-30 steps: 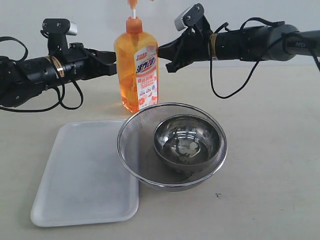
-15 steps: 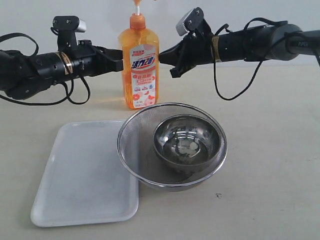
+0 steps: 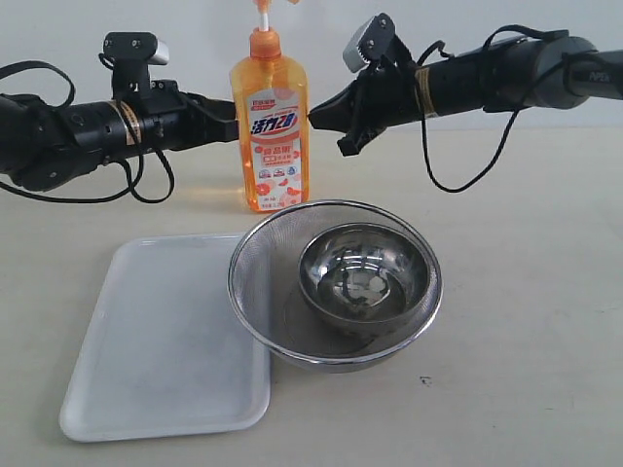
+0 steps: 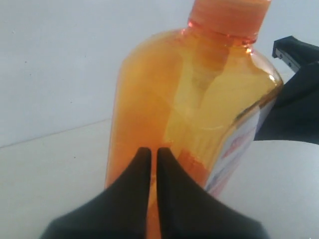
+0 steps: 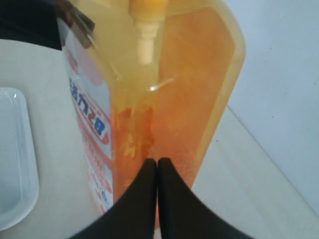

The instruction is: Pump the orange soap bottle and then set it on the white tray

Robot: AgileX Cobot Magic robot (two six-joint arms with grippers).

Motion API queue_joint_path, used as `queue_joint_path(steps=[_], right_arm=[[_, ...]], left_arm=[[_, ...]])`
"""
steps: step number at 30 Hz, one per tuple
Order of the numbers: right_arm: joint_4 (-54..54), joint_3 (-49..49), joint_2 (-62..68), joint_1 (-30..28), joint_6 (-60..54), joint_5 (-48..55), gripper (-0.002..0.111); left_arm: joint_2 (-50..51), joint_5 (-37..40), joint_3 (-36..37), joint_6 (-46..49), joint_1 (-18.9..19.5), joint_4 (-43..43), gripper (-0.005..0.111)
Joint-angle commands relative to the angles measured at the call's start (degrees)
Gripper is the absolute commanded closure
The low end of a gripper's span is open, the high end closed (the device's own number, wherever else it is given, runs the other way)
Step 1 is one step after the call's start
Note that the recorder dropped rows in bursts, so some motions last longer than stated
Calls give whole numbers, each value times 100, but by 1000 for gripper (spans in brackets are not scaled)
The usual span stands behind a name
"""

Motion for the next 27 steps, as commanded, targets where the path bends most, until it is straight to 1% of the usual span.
queue_joint_path(steps=[1,3,6,10,21,27], right_arm=[[-24,-31,-191,59,183,435,108],[-24,-31,-196,59,150,809,108],[-24,-31,-196,59,-212,832,108],[-24,-31,-196,59,-250,843,108],[-24,-31,-196,59,-250,-11,108],[-24,-31,-196,59,-127,-386,108]], left_arm=[[-11,319,-39,18,-113,39,102],[-11,451,-39,169,-113,-6,102],[-11,378,-96,336,-113,-32,102],[-6,324,-282,309,-113,-67,102],[-6,193,-332,-52,-136,39,102],[-6,193,-332,-319,-136,426,102]])
